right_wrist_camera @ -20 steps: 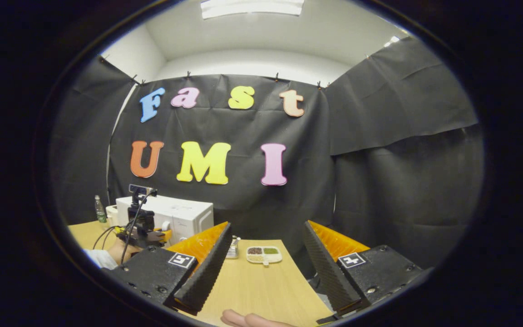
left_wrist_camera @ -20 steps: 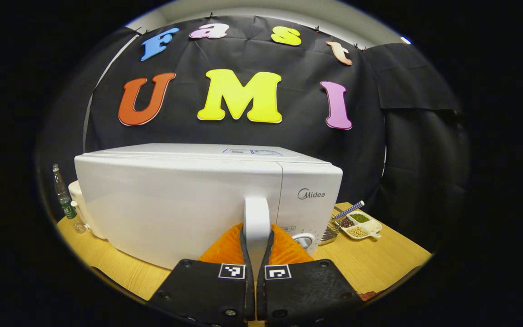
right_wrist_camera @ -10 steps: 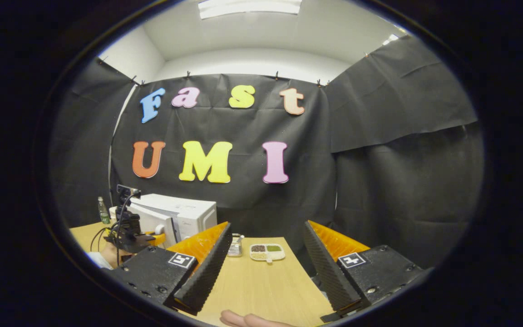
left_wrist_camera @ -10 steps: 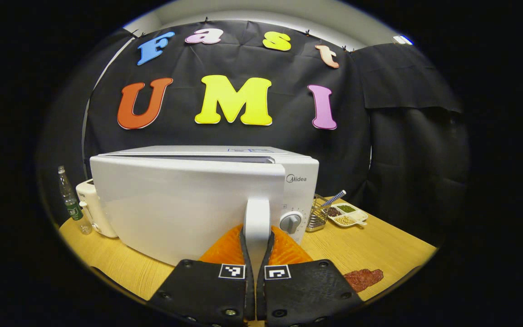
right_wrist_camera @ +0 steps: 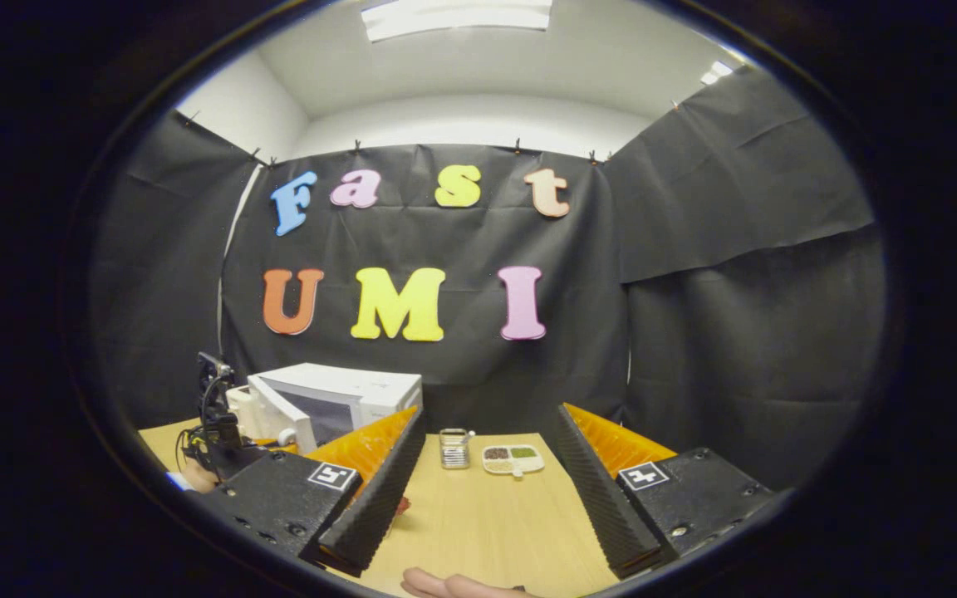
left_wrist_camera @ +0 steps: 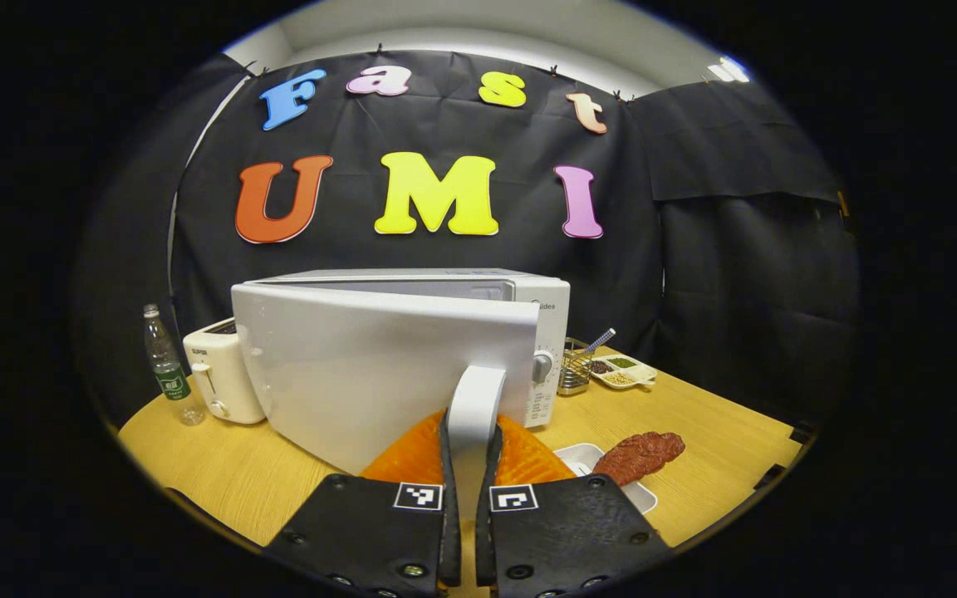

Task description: Open the microwave oven with the left hand, put the food in, and close the microwave oven.

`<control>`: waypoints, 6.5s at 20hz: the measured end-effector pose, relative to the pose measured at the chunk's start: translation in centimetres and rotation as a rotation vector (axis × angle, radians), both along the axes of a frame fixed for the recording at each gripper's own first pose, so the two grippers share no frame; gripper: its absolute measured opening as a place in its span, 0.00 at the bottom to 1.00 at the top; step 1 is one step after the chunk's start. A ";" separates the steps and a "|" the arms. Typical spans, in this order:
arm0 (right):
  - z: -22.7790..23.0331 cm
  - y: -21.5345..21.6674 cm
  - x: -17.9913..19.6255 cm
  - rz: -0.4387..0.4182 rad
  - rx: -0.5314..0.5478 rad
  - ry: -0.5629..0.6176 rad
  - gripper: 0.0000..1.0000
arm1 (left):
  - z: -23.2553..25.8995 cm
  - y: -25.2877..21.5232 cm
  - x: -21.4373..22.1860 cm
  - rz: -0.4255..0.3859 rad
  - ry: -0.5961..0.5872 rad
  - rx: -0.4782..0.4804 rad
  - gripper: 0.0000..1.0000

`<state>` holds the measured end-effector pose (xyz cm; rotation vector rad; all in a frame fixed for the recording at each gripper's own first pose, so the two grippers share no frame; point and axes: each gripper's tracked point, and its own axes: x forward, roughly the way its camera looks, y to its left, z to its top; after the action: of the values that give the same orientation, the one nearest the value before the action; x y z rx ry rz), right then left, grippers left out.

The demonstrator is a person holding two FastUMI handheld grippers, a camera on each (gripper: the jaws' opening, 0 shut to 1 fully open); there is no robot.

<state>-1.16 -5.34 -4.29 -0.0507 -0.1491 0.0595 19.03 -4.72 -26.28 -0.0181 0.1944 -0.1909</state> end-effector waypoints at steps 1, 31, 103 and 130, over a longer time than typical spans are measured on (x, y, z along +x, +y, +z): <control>0.0 0.7 -0.3 0.009 -0.009 -0.002 0.92 | 0.1 0.7 -0.9 0.006 -0.003 0.004 0.07; -6.3 14.8 5.6 0.179 -0.073 0.273 1.00 | 6.5 22.7 -23.6 0.333 0.014 -0.014 0.92; -22.1 44.5 37.9 0.143 0.279 0.386 0.16 | 13.2 21.3 -28.1 0.281 -0.225 -0.007 0.92; -25.1 43.9 40.9 0.052 0.050 0.464 0.82 | 8.7 23.8 -24.7 0.270 -0.134 -0.087 0.92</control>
<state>39.70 38.57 -29.37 0.0177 0.3115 0.1172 -5.63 19.08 -17.53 -0.1167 0.0483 0.0691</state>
